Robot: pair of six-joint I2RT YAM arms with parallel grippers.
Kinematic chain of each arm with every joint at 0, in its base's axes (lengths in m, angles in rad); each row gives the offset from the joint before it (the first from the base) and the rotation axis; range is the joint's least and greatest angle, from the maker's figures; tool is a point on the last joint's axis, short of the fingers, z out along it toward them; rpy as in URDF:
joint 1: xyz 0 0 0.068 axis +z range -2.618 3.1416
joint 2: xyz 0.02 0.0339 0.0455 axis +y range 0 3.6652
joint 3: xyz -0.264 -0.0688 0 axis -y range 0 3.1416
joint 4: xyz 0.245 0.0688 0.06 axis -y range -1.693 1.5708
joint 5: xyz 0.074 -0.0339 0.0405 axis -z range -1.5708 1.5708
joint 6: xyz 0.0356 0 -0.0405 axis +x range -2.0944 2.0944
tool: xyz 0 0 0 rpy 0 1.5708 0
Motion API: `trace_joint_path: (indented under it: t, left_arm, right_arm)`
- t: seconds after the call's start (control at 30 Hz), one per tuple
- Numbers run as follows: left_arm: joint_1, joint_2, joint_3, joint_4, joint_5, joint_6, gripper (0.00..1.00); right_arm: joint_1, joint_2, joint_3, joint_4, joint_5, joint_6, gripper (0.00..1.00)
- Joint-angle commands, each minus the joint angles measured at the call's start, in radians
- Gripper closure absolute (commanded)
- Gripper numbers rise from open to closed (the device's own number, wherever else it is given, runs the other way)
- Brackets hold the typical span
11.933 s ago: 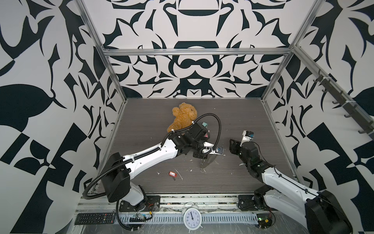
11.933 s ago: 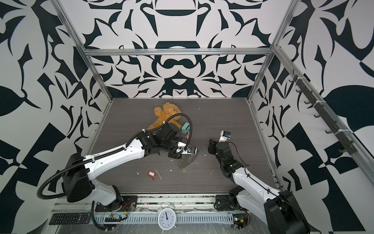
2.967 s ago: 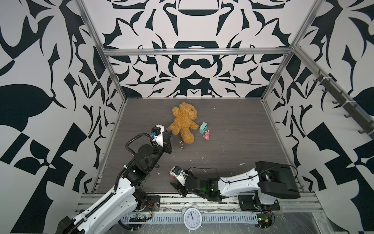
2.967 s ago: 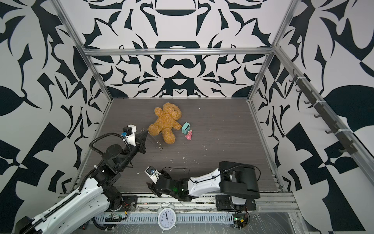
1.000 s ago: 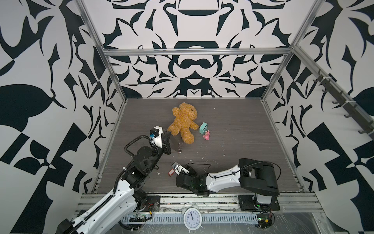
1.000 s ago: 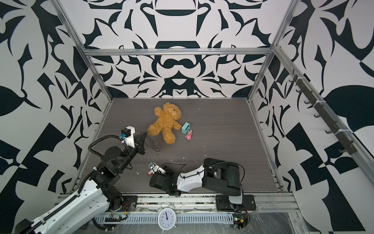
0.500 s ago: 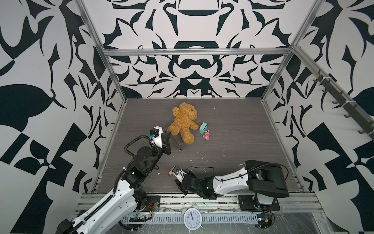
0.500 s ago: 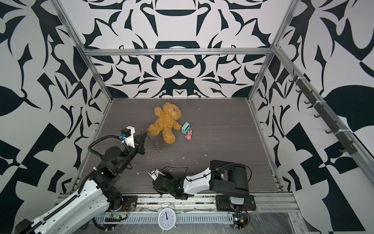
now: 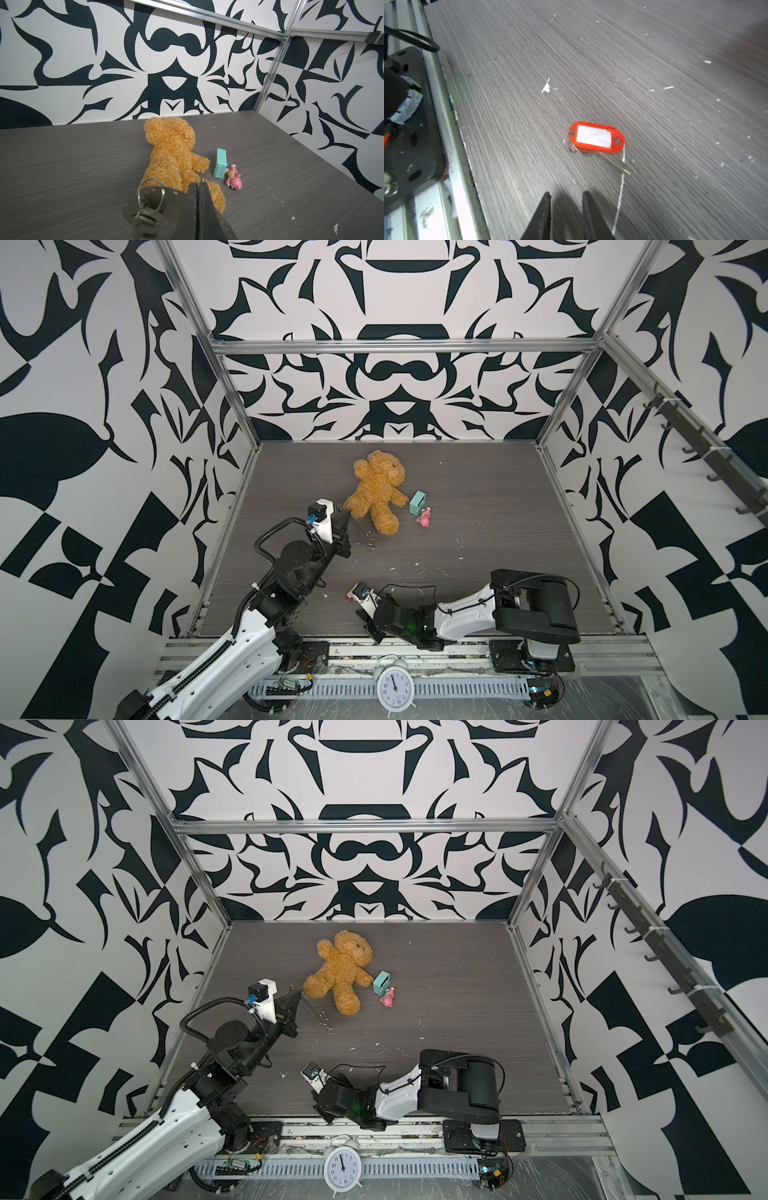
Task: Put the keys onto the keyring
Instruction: 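Move the right gripper over the red key tag on the table, then lower the right gripper and grasp the red key tag's ring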
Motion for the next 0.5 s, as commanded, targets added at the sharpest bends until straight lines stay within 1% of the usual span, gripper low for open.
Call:
trace_joint_path:
  t: [0.0,0.33,0.47]
  left_arm:
    - [0.003,-0.015,-0.003,0.046,-0.011,-0.01,1.0]
    - [0.002,-0.013,-0.002,0.046,-0.011,-0.01,1.0]
    - [0.003,-0.013,-0.001,0.046,-0.01,-0.01,1.0]
  right_arm:
    - [0.003,0.003,0.004,0.058,0.027,0.012,0.74]
    - [0.003,0.054,0.098,-0.017,0.087,-0.032,0.74]
    - [0.003,0.074,0.127,-0.039,0.088,-0.052,0.72]
